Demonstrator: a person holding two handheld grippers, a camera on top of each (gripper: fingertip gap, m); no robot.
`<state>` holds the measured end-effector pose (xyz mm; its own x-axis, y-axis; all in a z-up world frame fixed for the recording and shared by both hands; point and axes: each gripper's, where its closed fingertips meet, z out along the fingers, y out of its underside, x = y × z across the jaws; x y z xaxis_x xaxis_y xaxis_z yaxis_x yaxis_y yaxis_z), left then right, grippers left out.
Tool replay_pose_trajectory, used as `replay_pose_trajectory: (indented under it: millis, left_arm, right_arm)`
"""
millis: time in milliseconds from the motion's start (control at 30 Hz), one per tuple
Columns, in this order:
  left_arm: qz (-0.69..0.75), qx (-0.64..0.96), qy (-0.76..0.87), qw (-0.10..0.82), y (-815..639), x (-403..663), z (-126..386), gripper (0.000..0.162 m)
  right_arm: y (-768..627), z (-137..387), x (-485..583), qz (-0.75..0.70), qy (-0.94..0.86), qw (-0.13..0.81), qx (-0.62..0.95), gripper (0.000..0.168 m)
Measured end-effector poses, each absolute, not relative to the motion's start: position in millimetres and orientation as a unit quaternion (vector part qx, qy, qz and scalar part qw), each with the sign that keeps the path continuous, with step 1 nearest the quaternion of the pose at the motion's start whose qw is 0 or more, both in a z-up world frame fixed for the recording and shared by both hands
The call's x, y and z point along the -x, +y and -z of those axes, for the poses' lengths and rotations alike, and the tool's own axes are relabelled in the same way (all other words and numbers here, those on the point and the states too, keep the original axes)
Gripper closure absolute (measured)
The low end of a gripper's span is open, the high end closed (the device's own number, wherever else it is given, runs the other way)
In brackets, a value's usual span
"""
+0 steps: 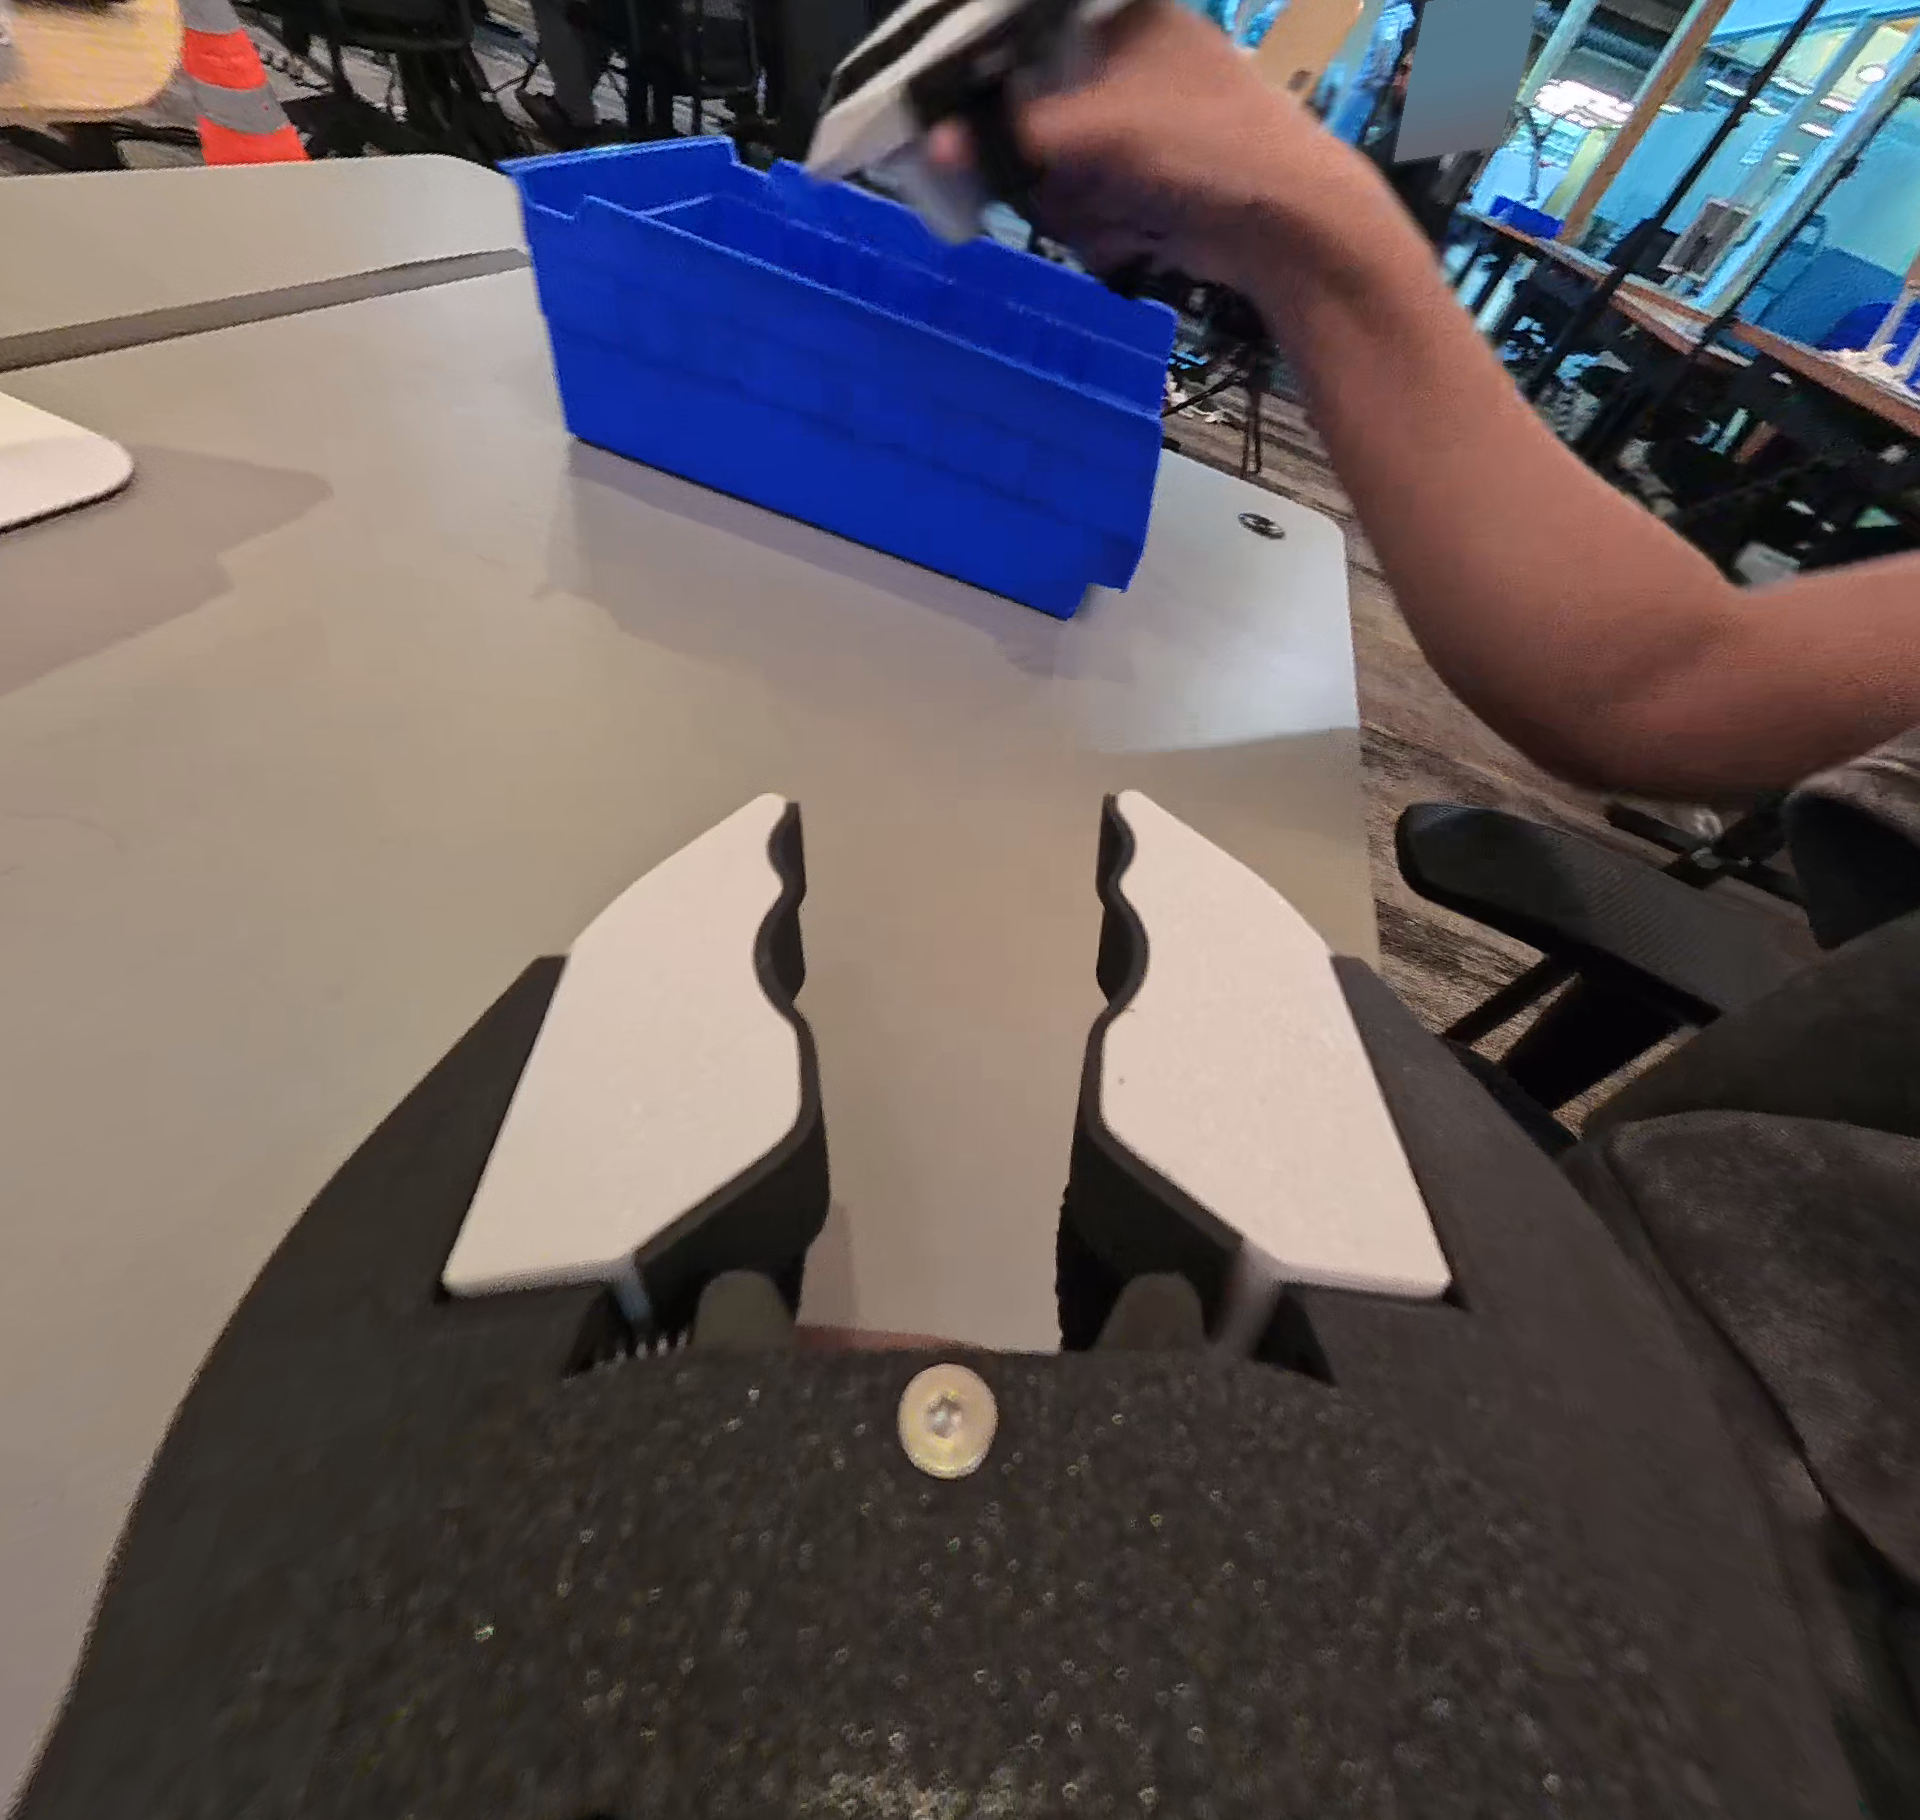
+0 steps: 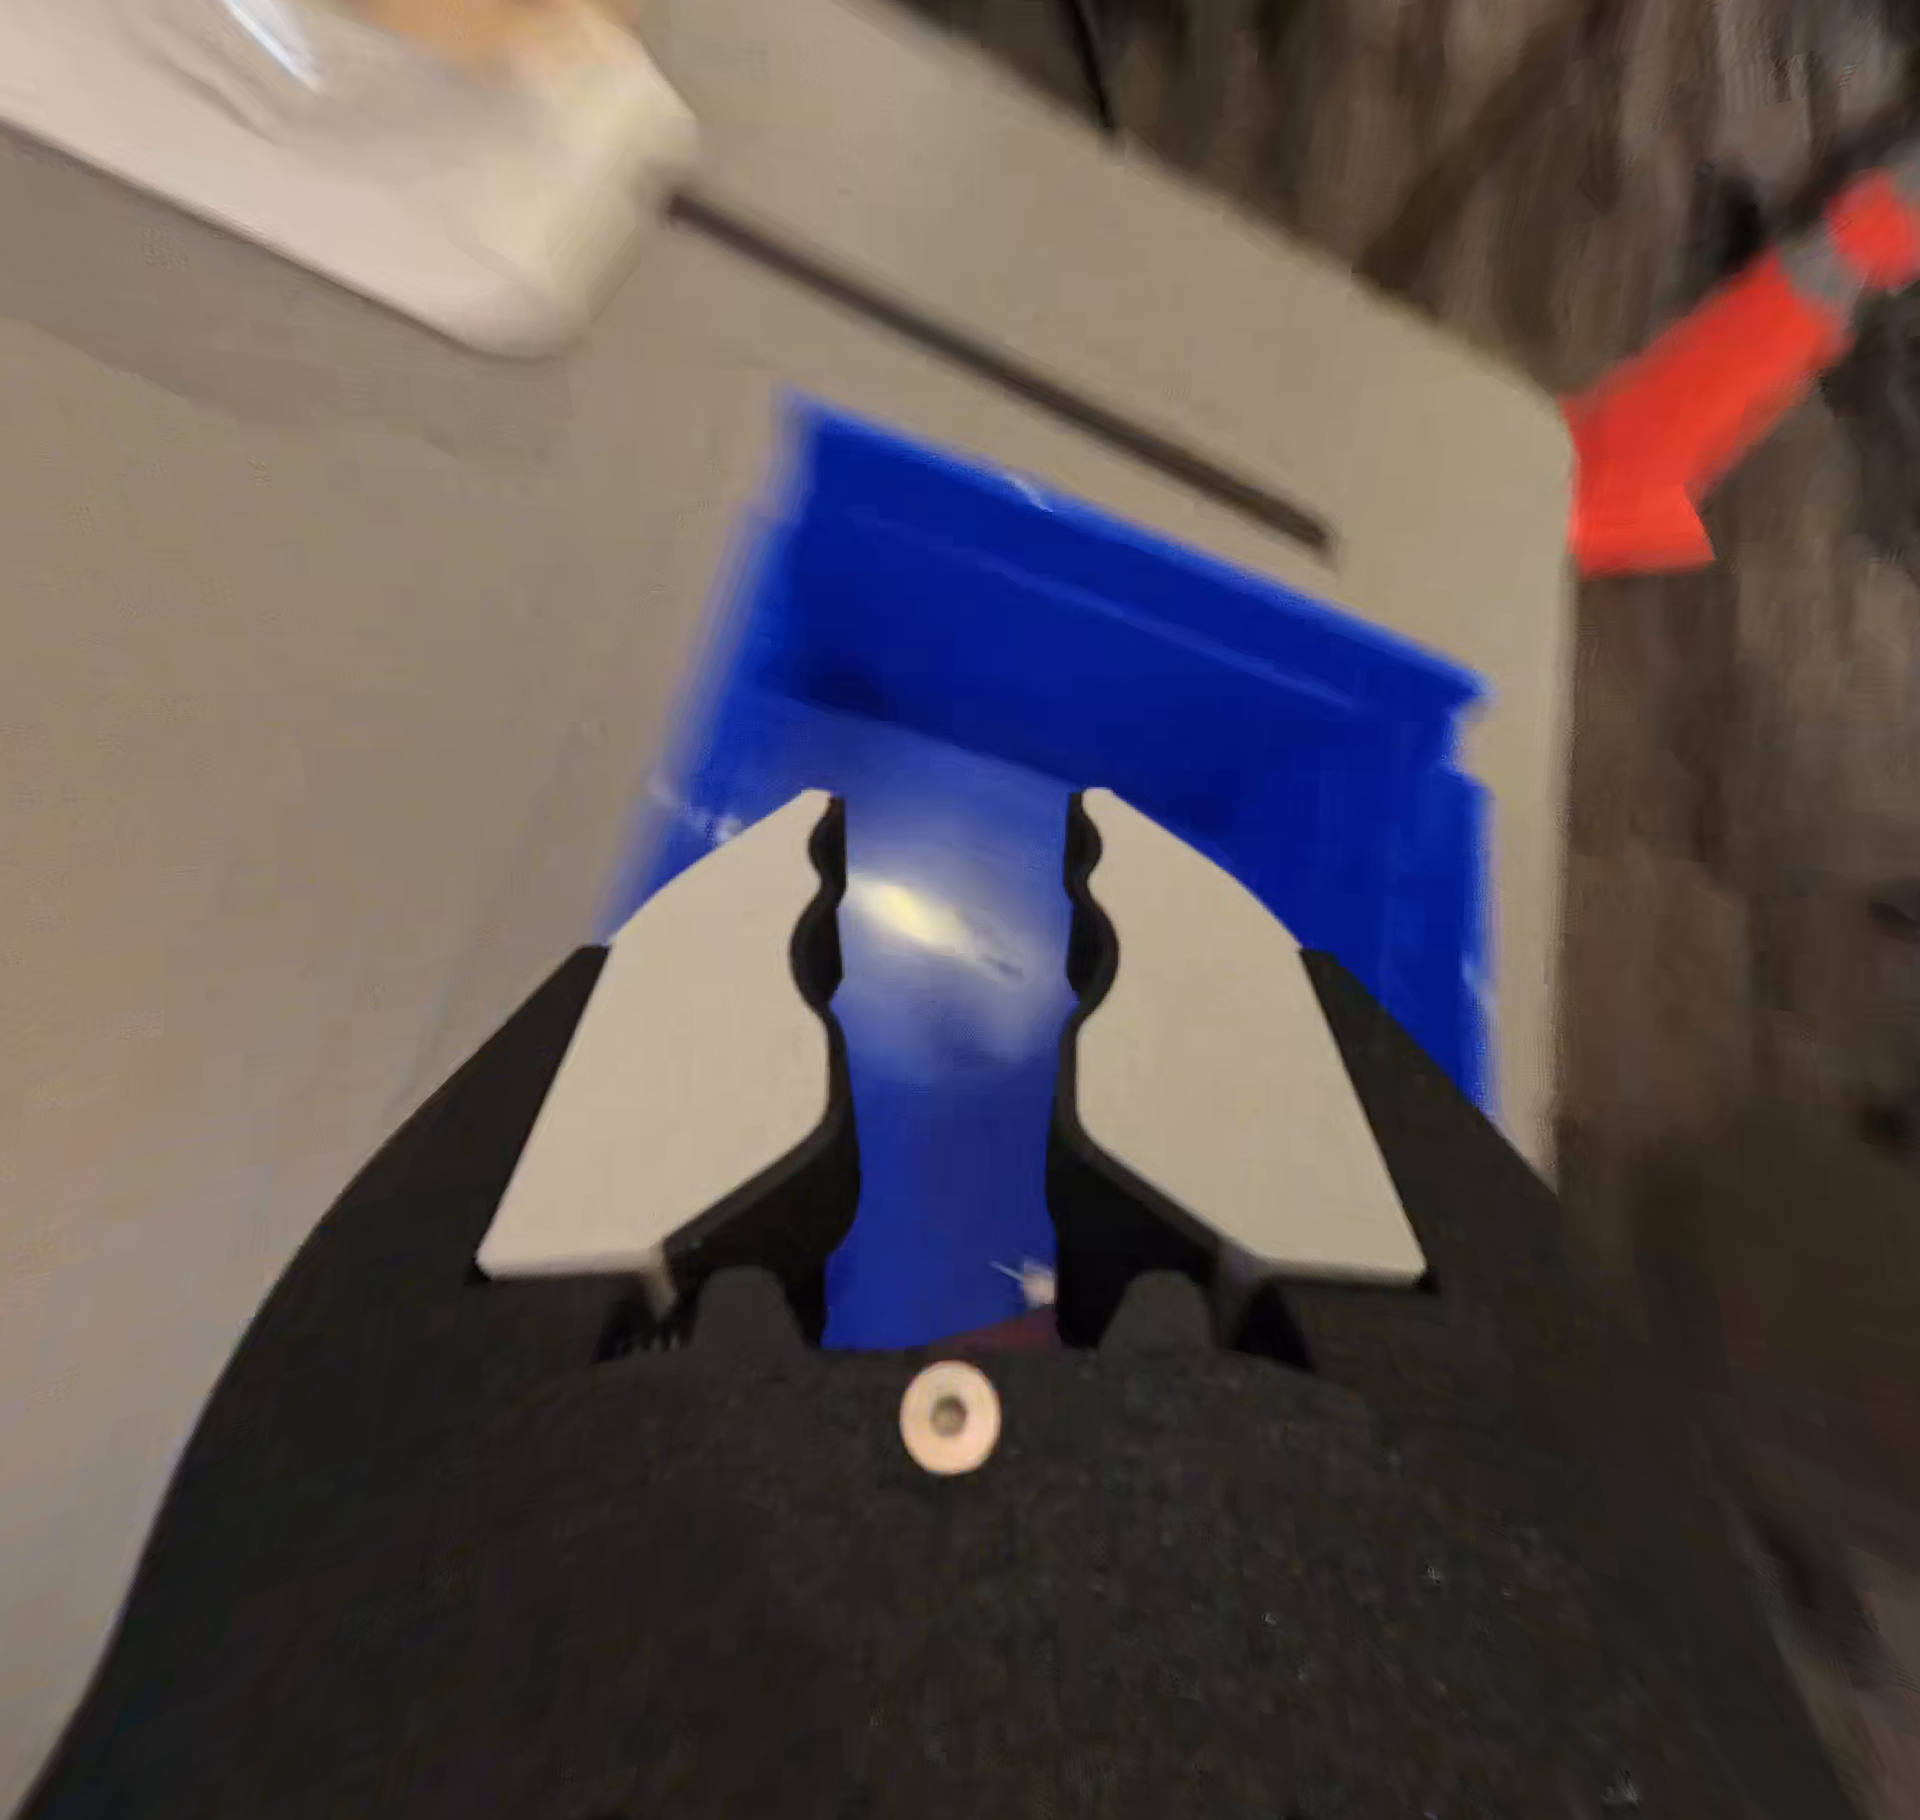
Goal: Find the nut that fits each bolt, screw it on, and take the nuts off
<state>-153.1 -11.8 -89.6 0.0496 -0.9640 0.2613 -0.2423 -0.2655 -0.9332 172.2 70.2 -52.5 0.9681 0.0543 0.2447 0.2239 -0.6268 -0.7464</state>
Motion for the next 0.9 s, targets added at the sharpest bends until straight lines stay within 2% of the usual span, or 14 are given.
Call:
replay_pose_trajectory:
  millis: [67, 100, 167, 200, 233, 300, 533, 633, 733, 800, 900]
  left_arm:
    - [0.478, 0.642, 0.472, 0.37, -4.9, 154.2, 93.0, 0.11]
    - [0.474, 0.648, 0.47, 0.368, -3.5, 154.0, 95.0, 0.11]
    - [0.463, 0.659, 0.468, 0.364, -1.7, 152.5, 101.2, 0.112]
    - [0.454, 0.666, 0.468, 0.364, -0.3, 151.4, 105.0, 0.113]
    - [0.445, 0.671, 0.47, 0.362, 0.1, 149.9, 108.5, 0.113]
    - [0.432, 0.68, 0.478, 0.35, -2.6, 147.0, 113.8, 0.112]
    - [0.408, 0.678, 0.507, 0.343, -15.6, 148.5, 106.9, 0.115]
    - [0.407, 0.66, 0.536, 0.335, -23.8, 160.2, 85.7, 0.118]
    - [0.412, 0.633, 0.555, 0.349, -20.7, 201.1, 36.6, 0.119]
    - [0.355, 0.654, 0.555, 0.373, 8.0, 246.0, 13.1, 0.117]
    - [0.148, 0.732, 0.515, 0.42, 95.9, 326.5, 4.7, 0.119]
  right_arm:
    - [42.5, 12.4, -79.1, -0.073, -0.11, 0.566, 0.814, 0.145]
    - [23.3, -0.1, -29.7, -0.192, -0.124, 0.606, 0.762, 0.15]
    - [-8.5, 10.2, 49.8, -0.379, -0.14, 0.591, 0.698, 0.154]
    - [-15.3, 32.6, 78.9, -0.413, -0.154, 0.557, 0.704, 0.146]
    - [-15.8, 57.8, 97.5, -0.404, -0.173, 0.531, 0.724, 0.135]
    - [-8.2, 86.6, 111.0, -0.361, -0.185, 0.528, 0.746, 0.135]
    - [-1.9, 105.5, 109.7, -0.304, -0.199, 0.542, 0.758, 0.138]
    - [-0.8, 113.9, 110.5, -0.282, -0.225, 0.527, 0.77, 0.139]
    - [-1.4, 112.6, 109.5, -0.278, -0.23, 0.53, 0.767, 0.143]
    - [-3.5, 115.0, 111.1, -0.289, -0.228, 0.524, 0.768, 0.144]
    - [-2.8, 119.8, 114.3, -0.299, -0.227, 0.517, 0.77, 0.145]
